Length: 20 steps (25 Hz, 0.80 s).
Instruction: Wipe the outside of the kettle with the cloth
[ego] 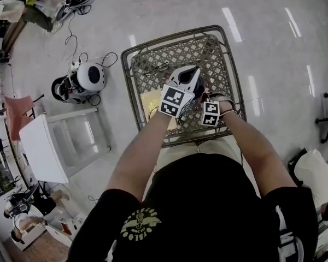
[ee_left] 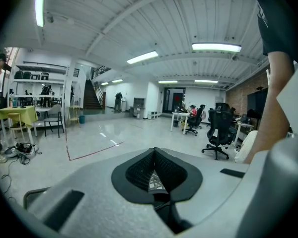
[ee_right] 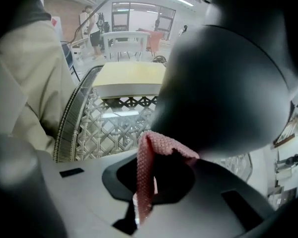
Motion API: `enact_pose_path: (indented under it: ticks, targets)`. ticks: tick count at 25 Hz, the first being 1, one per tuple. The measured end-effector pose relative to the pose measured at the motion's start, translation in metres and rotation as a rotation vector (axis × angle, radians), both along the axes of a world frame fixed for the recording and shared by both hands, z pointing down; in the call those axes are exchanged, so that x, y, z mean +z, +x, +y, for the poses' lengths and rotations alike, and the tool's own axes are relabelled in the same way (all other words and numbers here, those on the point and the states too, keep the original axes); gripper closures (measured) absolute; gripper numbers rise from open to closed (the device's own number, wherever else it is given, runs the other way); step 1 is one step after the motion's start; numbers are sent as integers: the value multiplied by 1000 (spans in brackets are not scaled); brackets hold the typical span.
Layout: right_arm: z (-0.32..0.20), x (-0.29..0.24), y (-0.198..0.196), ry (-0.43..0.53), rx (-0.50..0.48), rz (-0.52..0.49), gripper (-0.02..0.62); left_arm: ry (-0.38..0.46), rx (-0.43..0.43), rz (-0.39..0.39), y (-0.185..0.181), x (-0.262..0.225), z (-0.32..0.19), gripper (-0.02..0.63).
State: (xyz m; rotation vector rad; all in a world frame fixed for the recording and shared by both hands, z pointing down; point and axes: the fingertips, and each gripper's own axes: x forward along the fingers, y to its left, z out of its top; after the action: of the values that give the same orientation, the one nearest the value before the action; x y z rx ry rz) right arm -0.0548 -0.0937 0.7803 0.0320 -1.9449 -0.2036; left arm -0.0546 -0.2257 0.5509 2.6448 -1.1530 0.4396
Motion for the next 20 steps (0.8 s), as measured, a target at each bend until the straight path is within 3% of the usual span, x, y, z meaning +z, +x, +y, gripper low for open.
enact_pose_path:
  ticks: [11, 20]
  targets:
    - [40, -13, -56, -61, 0, -113, 577, -1, 1, -4, 2, 7, 1, 601]
    - [31, -12, -38, -75, 71, -96, 577, 2, 7, -2, 3, 2, 1, 601]
